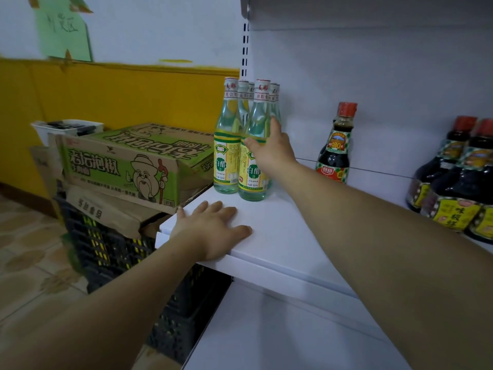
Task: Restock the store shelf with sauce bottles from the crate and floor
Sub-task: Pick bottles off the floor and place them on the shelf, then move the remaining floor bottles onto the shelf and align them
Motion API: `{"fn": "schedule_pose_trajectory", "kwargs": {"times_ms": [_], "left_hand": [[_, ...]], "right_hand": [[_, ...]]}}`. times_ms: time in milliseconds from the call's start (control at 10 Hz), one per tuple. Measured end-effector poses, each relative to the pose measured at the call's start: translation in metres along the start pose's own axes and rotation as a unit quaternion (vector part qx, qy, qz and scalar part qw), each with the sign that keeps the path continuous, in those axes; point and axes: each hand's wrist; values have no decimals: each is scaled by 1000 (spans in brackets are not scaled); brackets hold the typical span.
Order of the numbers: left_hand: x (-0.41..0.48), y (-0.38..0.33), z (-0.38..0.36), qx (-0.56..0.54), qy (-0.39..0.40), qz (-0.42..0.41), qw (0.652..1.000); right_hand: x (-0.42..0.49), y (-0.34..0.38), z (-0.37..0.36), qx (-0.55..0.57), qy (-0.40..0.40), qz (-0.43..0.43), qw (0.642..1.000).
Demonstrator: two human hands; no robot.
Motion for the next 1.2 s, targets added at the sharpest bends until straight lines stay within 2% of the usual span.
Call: {"fn": "schedule_pose_trajectory", "kwargs": {"times_ms": [400, 600, 700, 800, 900, 1000, 1200], "left_hand": [[1, 0, -1, -5, -1, 2, 1000], [-2, -2, 11, -58, 16, 10, 998], [-25, 7, 32, -70, -2, 36, 997], [-71, 31, 45, -110, -8, 76, 991], [-136, 58, 46, -93, 14, 145, 985], [-206, 82, 36, -84, 22, 223, 971], [-326, 125, -4, -109, 35, 349, 930]], "right_hand": [[2, -4, -4, -29, -15, -1, 999], [-4, 2, 10, -87, 10, -25, 996], [-23, 13, 22, -103, 2, -18, 994], [-53, 29, 26, -137, 5, 48, 989], [-94, 54, 15, -150, 64, 112, 980], [-147, 86, -6, -118, 140, 157, 971], [-261, 119, -77, -86, 327, 209, 918]]}}
Point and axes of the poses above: each hand's wrist, its own x-axis towards the middle knuckle, its own z-axis out of the back of the hand, y = z × x, and after that the axes turned 7 degrees about -x, right-handed
